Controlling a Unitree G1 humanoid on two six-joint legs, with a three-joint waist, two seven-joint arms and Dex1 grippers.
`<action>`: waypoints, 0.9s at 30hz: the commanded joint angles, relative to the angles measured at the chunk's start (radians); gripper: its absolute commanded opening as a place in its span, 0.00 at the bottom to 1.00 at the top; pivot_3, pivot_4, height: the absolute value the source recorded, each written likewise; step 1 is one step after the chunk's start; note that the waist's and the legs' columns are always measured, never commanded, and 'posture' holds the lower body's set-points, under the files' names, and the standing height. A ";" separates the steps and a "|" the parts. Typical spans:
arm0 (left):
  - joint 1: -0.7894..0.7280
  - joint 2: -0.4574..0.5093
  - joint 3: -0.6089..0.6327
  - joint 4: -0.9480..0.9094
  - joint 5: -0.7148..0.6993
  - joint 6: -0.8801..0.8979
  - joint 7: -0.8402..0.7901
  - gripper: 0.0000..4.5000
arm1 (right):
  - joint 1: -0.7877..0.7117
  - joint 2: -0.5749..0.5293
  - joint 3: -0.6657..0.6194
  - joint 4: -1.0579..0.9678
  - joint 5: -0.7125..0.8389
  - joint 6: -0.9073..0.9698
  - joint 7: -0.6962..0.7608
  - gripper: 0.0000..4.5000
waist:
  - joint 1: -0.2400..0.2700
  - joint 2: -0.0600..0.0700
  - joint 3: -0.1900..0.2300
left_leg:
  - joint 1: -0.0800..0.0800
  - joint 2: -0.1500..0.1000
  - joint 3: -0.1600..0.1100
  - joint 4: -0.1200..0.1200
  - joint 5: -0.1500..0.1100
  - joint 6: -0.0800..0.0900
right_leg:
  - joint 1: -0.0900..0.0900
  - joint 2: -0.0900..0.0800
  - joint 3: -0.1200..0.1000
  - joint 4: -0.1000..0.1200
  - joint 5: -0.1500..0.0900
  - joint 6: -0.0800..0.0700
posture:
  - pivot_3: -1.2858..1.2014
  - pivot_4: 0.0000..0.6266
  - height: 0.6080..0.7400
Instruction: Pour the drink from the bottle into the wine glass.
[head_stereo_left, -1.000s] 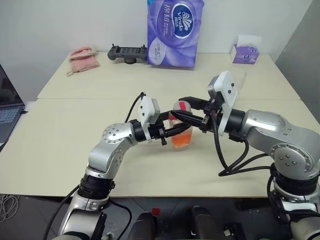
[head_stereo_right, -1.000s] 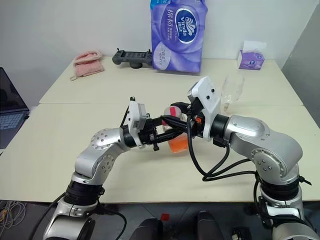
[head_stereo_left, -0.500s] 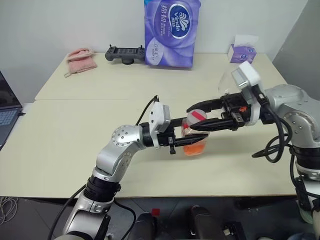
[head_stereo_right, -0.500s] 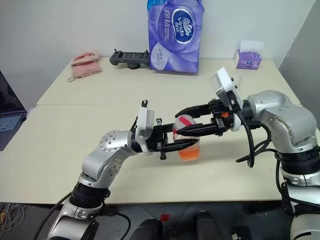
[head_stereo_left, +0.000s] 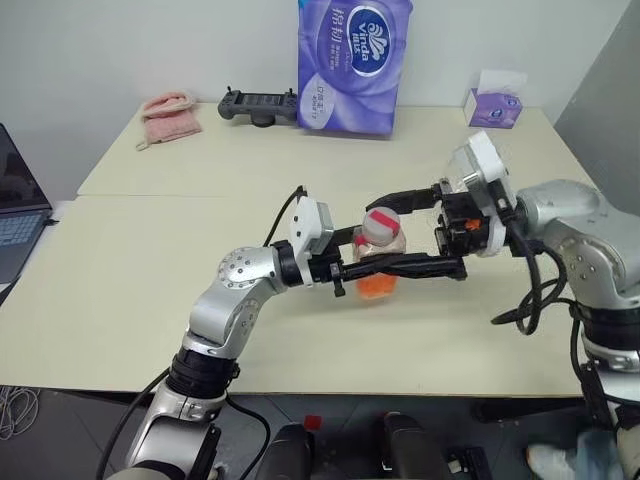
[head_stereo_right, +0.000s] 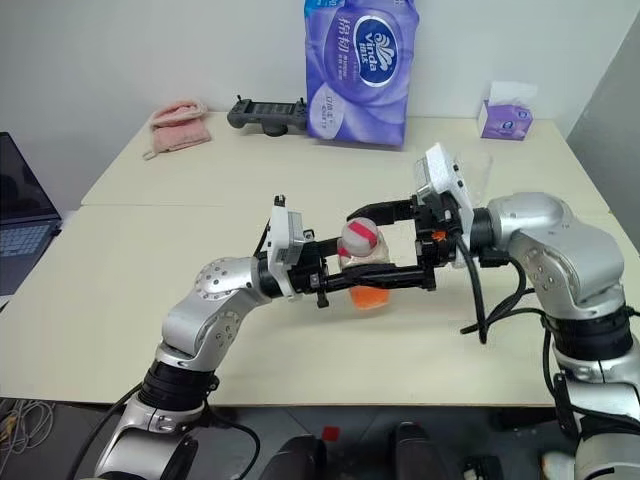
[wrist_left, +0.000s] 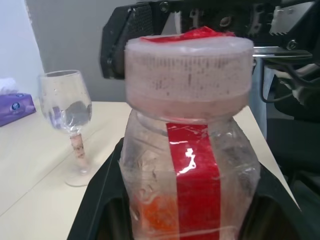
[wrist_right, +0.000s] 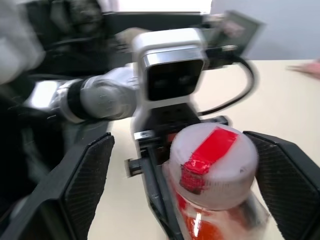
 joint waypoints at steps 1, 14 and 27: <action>-0.035 0.011 0.060 0.017 -0.001 -0.037 0.010 0.39 | 0.042 0.073 -0.061 -0.176 0.008 0.086 -0.269 1.00 | -0.003 0.000 0.000 | 0.000 0.000 0.000 0.000 0.000 0.000 | 0.000 0.000 0.000 0.000 0.000 0.000 | 0.52 0.24 1.00; -0.055 -0.014 0.041 0.057 0.002 -0.053 -0.029 0.39 | 0.071 0.208 -0.048 -0.344 -0.006 0.277 -0.685 1.00 | -0.002 0.000 0.000 | 0.000 0.000 0.000 0.000 0.000 0.000 | 0.000 0.000 0.000 0.000 0.000 0.000 | 0.52 0.24 1.00; -0.051 -0.010 0.050 0.059 0.010 -0.059 -0.026 0.39 | 0.060 0.227 -0.063 -0.313 0.008 0.264 -0.713 0.42 | -0.003 0.000 0.000 | 0.000 0.000 0.000 0.000 0.000 0.000 | 0.000 0.001 0.000 0.001 0.000 0.000 | 0.52 0.24 1.00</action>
